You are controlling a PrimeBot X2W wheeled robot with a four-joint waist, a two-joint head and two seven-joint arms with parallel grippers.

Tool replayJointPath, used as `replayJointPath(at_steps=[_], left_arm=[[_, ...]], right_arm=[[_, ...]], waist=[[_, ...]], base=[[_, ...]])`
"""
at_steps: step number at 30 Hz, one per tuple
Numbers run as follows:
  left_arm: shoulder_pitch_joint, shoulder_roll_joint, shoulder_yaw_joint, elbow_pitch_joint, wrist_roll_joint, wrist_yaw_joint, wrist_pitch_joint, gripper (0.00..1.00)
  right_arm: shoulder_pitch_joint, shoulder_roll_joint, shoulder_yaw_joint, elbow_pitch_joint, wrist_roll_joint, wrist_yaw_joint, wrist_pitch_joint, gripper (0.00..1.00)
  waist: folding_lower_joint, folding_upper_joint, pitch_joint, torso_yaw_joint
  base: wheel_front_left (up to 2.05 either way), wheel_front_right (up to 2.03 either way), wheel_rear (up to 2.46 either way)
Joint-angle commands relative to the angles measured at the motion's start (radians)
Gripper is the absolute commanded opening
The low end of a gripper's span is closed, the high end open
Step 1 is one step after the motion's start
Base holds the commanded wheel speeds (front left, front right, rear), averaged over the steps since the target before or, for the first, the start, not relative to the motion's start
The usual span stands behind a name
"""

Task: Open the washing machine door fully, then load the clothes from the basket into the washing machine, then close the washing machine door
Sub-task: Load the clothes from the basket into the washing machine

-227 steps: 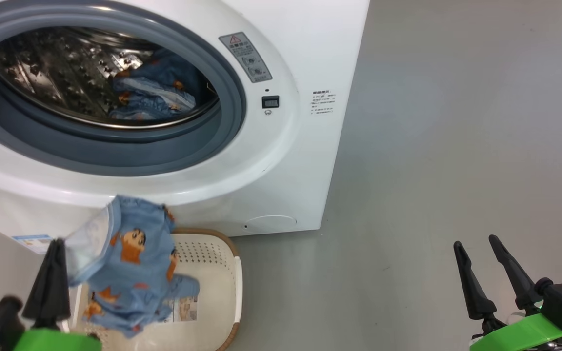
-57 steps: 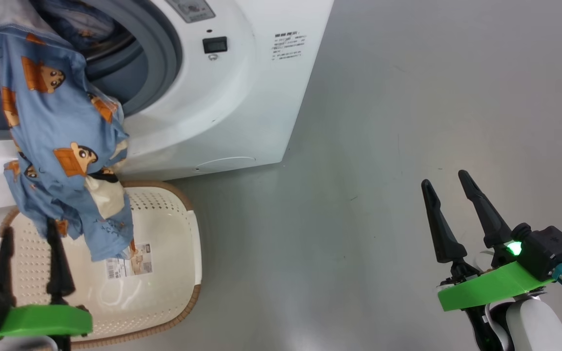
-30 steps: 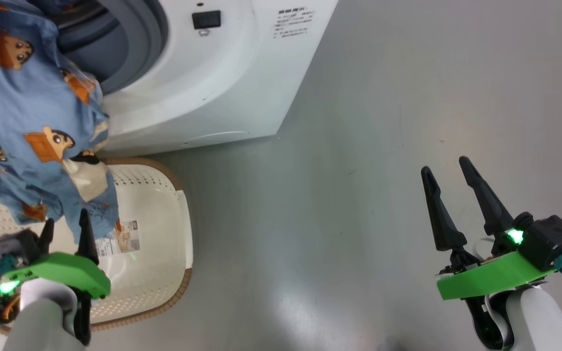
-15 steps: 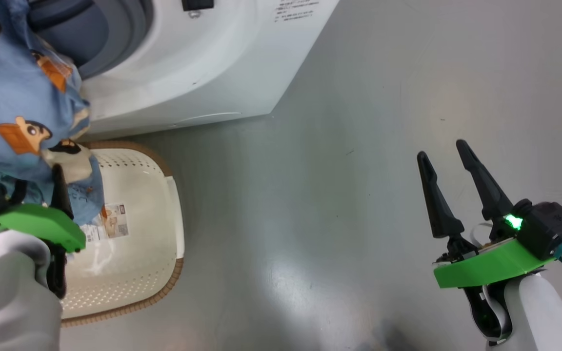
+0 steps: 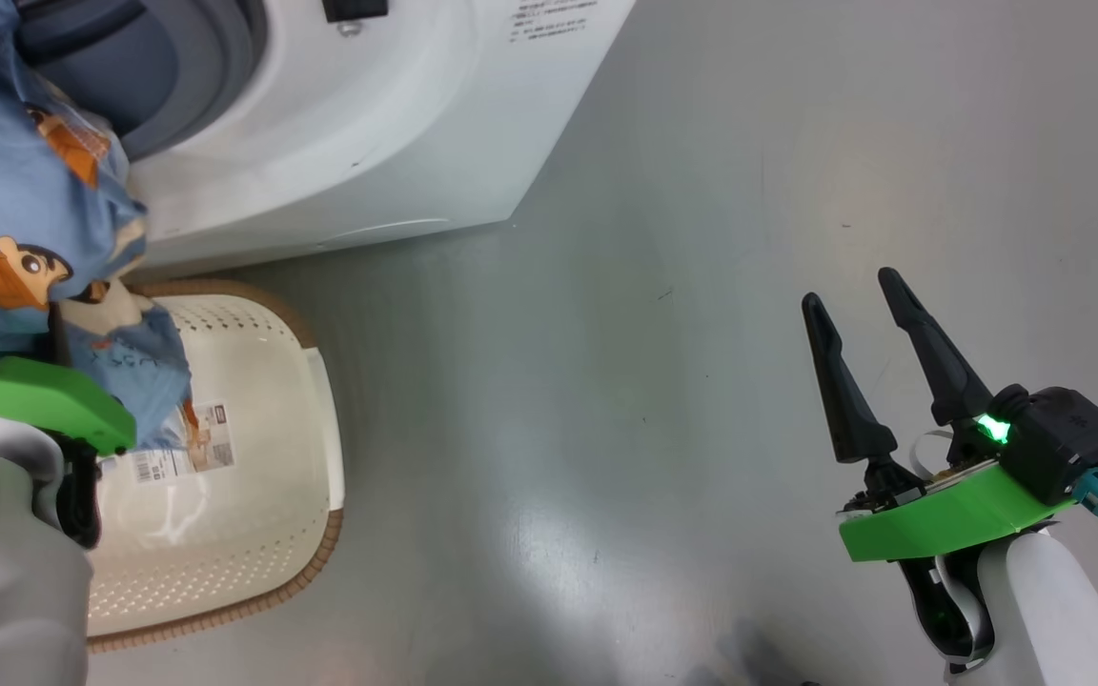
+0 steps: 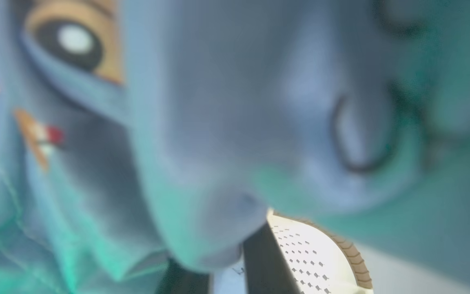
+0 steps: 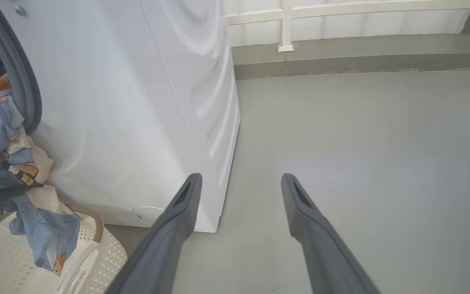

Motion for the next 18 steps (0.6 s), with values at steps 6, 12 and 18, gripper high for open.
replayJointPath(at_steps=[6,12,18], left_arm=[[0.034,0.044,0.006,-0.061,-0.041,-0.003,-0.006,0.0],[0.142,0.018,0.06,-0.249,-0.069,-0.003,-0.006,0.0],[0.203,-0.024,0.048,-0.419,-0.098,-0.003,-0.006,0.0]], right_arm=[[0.019,-0.006,0.009,-0.021,-0.01,0.002,-0.005,1.0],[0.028,0.005,0.002,-0.015,-0.006,0.002,-0.005,1.0],[0.039,0.005,-0.001,-0.011,-0.003,0.002,-0.005,1.0]], waist=[[0.0,0.0,-0.022,0.015],[0.0,0.0,-0.069,0.038],[0.0,0.0,-0.101,0.056]], base=[[0.0,0.0,0.0],[0.0,0.0,0.0],[0.0,0.0,0.0]])
